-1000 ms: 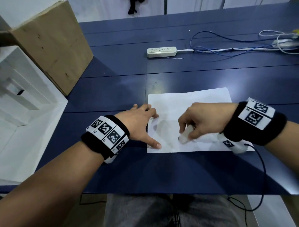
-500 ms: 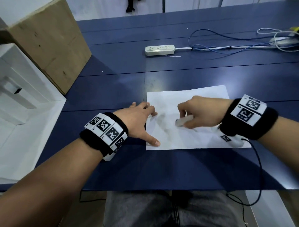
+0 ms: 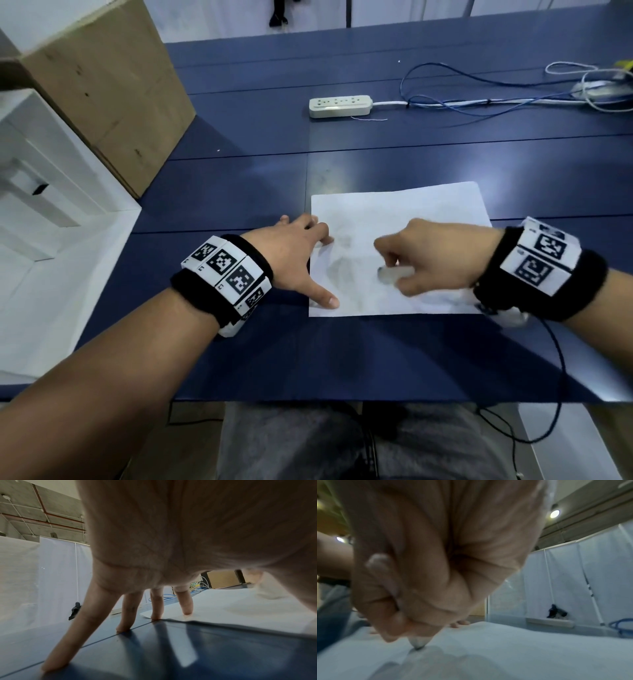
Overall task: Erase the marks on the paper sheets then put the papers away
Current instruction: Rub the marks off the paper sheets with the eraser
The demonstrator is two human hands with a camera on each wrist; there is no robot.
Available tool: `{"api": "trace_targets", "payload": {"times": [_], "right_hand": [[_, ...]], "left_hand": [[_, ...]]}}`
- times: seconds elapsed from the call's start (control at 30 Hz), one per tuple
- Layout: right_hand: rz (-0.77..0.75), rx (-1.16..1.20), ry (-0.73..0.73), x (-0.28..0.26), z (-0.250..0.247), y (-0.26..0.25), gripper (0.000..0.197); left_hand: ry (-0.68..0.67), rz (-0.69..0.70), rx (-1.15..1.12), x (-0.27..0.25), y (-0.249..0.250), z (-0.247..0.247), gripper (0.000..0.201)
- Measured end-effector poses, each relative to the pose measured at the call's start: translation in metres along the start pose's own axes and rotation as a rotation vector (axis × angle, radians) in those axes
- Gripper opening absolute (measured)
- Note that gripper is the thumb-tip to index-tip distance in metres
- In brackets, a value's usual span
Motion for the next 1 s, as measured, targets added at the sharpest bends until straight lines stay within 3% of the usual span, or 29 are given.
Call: {"api": "trace_targets", "payload": {"times": [0.13, 0.3, 0.37, 0.57, 0.73, 0.8, 0.93, 1.0], "right_hand": [[-0.080, 0.094, -0.154, -0.011, 0.014, -0.022, 0.023], [0.075, 0.029, -0.016, 0.005, -0.006, 0.011, 0.020], [0.068, 0.013, 0.017, 0.004, -0.006, 0.011, 0.020], [-0.052, 0.127, -0.181, -0.012, 0.016, -0.017, 0.021], [0.099, 0.066, -0.023, 0.005, -0.005, 0.014, 0.020], [0.078, 0.071, 0.000, 0.003, -0.004, 0.013, 0.019], [-0.062, 0.169, -0.173, -0.010, 0.013, -0.016, 0.019], [-0.054, 0.134, -0.179, -0.006, 0.011, -0.014, 0.020]], "left_hand": [[0.003, 0.004, 0.001, 0.000, 0.000, 0.000, 0.115], [-0.006, 0.000, 0.001, 0.001, 0.001, -0.001, 0.113], [0.002, 0.004, 0.005, 0.001, 0.000, 0.000, 0.113], [0.008, 0.014, 0.010, 0.001, 0.000, 0.000, 0.115], [-0.003, 0.003, 0.003, 0.001, 0.000, -0.001, 0.113], [-0.001, 0.005, 0.003, 0.001, 0.000, 0.000, 0.114], [-0.003, 0.002, 0.007, 0.002, 0.000, 0.001, 0.115], [-0.009, 0.001, 0.005, 0.002, -0.001, 0.001, 0.115]]}}
Point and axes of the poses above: each hand's wrist, its own x-axis towards the middle knuckle, its own z-axis out of the palm, y = z × x, the point moved 4 cm from there along x, towards the middle knuckle, and after that the axes turned 2 degrees about x, right-handed, at the moved point
